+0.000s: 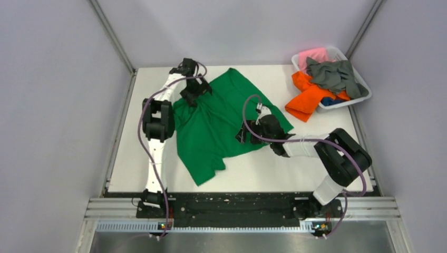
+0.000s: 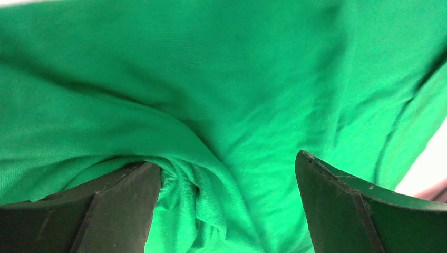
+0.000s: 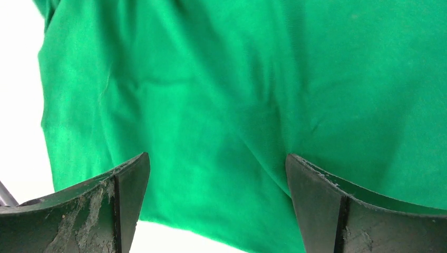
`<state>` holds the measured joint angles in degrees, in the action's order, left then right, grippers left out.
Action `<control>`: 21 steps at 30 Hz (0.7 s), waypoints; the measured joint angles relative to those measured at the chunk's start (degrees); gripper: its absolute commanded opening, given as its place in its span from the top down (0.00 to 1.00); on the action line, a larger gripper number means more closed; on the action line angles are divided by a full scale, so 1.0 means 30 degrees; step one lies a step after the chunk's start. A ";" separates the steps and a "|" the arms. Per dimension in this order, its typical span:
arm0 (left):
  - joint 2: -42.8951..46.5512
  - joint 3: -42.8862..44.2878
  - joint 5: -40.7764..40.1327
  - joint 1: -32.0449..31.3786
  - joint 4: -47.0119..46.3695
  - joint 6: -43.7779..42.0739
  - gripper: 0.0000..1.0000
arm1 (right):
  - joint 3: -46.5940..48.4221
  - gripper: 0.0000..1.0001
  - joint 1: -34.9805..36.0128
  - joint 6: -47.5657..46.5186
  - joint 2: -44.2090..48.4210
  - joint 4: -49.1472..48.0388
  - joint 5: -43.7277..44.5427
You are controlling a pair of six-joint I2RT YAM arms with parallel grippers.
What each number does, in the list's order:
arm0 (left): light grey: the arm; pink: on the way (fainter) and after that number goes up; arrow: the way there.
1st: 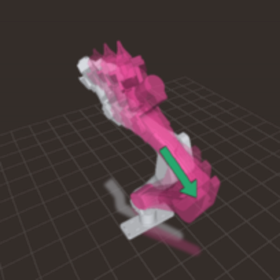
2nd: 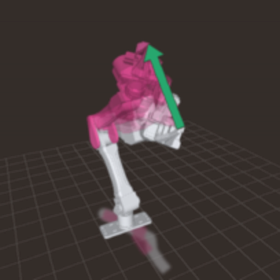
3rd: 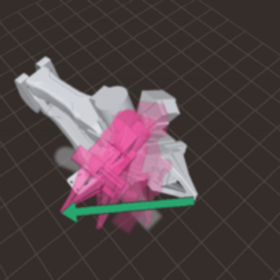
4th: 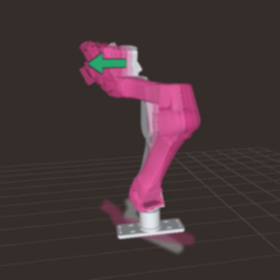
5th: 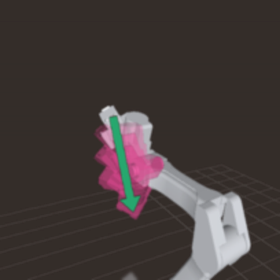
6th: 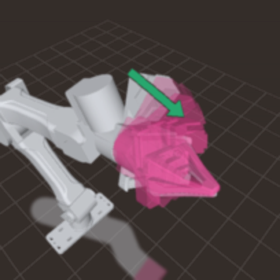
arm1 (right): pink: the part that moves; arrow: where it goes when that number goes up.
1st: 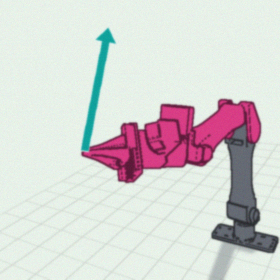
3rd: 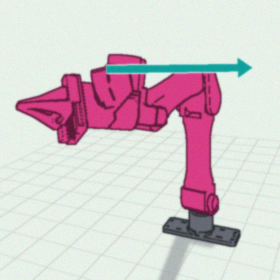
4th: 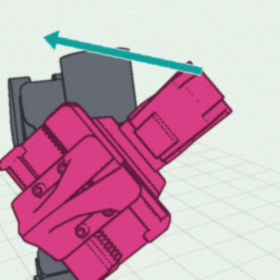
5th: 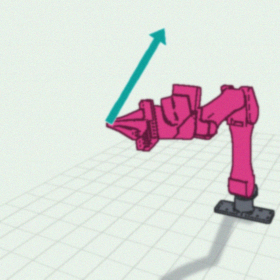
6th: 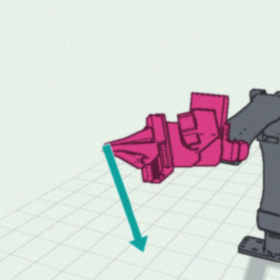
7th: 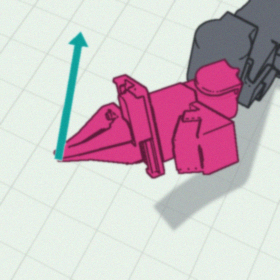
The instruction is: Fold and stack the t-shirts
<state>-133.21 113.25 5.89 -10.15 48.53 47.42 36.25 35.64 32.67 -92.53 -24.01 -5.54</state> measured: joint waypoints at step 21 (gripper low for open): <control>0.2142 0.0765 0.0627 -0.0248 -0.3402 -0.3053 0.01 | 0.4750 0.01 0.0648 -0.1821 0.4160 0.5209 0.6288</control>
<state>-126.78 115.55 7.77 -10.90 38.33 38.26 50.50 37.58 27.20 -80.05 -8.38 13.32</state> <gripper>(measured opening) 0.986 0.986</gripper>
